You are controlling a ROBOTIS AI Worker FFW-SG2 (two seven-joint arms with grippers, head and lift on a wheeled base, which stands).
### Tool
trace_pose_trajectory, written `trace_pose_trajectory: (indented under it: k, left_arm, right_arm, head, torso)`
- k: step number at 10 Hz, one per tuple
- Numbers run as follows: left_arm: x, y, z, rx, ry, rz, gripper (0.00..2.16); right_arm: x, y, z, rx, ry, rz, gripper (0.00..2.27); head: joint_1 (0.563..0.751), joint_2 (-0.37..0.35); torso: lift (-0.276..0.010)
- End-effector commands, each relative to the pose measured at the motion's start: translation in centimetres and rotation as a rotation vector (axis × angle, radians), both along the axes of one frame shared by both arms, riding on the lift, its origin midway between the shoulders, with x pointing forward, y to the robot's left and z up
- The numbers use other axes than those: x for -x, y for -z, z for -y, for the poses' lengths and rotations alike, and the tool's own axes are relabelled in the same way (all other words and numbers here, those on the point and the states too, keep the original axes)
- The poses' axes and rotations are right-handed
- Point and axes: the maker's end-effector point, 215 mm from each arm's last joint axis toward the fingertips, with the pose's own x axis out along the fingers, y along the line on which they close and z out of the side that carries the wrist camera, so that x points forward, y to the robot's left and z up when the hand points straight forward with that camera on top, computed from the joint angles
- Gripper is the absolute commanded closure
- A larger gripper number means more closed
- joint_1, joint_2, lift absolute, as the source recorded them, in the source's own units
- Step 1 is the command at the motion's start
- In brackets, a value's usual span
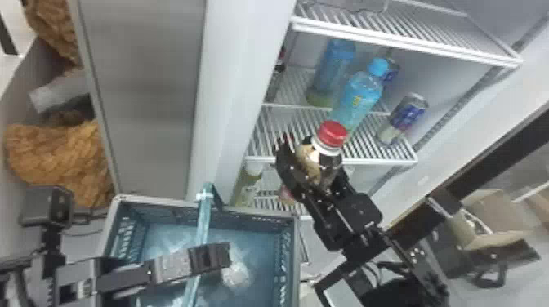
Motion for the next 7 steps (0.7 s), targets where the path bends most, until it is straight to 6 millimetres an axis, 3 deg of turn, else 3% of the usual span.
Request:
trace_pose_trajectory:
  k: [1, 7]
  left_arm:
    - [0.0, 0.0, 0.0, -0.001, 0.0, 0.0, 1.21]
    - [-0.2, -0.1, 0.1, 0.0, -0.001, 0.004, 1.21]
  right_arm:
    - [0.7, 0.3, -0.3, -0.011, -0.02, -0.021, 1.28]
    - [1.9, 3.9, -3.1, -0.06, -0.195, -0.102, 1.28]
  head:
    - [0.695, -0.35]
    - [0.695, -0.33]
  torso:
    - [0.0]
    - [0.0]
